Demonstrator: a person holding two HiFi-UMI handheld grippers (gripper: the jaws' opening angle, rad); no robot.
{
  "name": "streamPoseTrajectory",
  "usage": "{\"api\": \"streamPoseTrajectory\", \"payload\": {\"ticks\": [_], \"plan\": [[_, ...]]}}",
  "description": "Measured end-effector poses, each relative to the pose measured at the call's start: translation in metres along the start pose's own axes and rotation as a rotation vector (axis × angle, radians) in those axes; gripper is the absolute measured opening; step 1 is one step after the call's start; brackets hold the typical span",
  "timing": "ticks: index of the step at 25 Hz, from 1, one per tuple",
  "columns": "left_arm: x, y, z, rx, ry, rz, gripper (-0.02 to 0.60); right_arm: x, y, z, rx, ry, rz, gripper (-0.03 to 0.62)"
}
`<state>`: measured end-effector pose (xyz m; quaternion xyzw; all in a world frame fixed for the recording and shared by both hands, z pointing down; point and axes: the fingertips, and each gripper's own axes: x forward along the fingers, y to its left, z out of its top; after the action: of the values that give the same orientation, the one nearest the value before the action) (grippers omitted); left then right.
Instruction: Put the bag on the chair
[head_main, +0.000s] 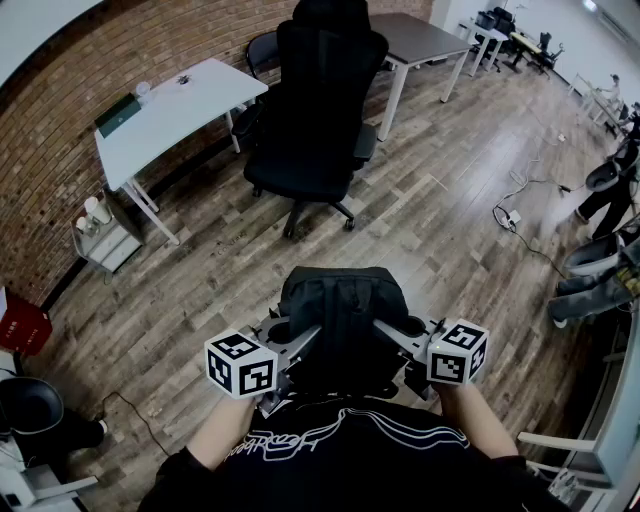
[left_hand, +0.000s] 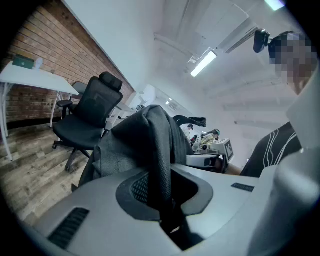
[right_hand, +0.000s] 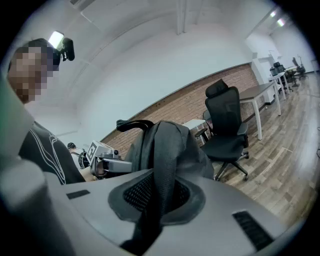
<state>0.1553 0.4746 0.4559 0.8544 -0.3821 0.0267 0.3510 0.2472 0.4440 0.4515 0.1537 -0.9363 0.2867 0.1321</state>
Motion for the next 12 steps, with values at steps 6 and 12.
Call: {"api": "streamPoseTrajectory", "payload": {"ticks": [6,12], "plan": [[-0.009,0.014,0.018,0.033,-0.021,0.008,0.058,0.017,0.004,0.018,-0.025,-0.024,-0.003,0.031],[-0.016,0.031,0.035,0.054,-0.037,0.038,0.058,0.035,0.003,0.033,-0.037,-0.024,0.002,0.032]]}}
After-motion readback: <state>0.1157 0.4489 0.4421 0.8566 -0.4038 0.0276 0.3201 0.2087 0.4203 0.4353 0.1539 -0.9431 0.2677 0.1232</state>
